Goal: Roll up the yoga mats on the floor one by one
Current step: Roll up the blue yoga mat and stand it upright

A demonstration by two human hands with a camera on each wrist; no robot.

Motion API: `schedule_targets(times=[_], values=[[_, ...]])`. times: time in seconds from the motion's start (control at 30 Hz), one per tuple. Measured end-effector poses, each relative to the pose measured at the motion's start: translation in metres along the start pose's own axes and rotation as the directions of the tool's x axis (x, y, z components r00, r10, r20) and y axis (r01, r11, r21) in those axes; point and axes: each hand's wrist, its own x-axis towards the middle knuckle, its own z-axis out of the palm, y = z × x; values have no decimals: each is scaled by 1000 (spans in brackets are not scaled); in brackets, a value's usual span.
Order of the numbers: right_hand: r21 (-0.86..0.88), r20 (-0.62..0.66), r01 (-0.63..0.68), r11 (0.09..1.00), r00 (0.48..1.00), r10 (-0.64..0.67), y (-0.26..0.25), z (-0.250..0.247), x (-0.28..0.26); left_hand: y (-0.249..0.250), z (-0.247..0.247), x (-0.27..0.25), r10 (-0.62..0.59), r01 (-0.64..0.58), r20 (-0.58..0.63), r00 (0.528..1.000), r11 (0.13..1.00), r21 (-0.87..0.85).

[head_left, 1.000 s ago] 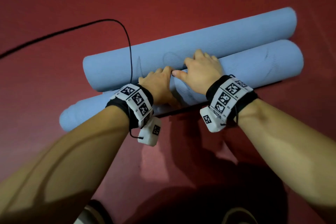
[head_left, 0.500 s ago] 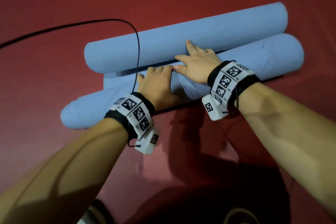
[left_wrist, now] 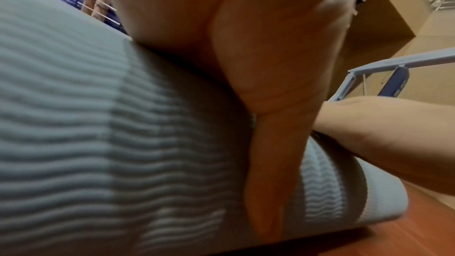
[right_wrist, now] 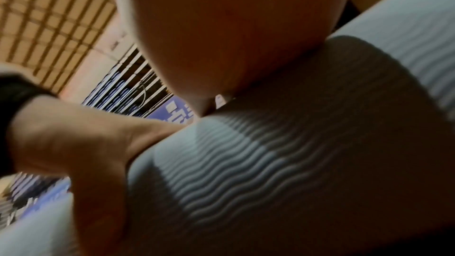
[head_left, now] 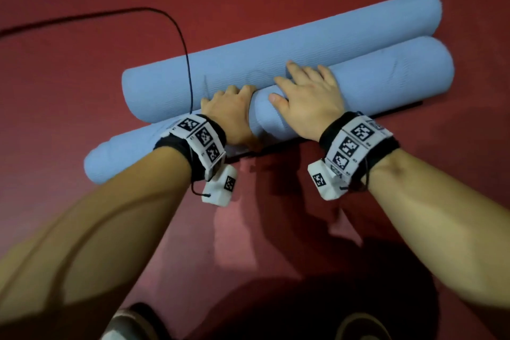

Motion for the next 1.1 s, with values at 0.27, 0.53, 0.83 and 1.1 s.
schedule_targets(times=[0.27, 0.53, 0.83, 1.1], values=[[-41, 37, -4, 999, 999, 6, 0, -8, 3, 1, -8, -3, 16, -15, 20, 1000, 999, -29], [-46, 129, -45, 998, 990, 50, -13, -11, -38, 4, 15, -37, 68, -69, 66, 996, 998, 8], [6, 248, -35, 999, 968, 32, -11, -8, -22, 0, 0, -29, 58, -40, 177, 983, 994, -104], [56, 351, -19, 998, 936, -1, -7, -15, 10, 14, 7, -36, -12, 21, 93, 996, 995, -99]])
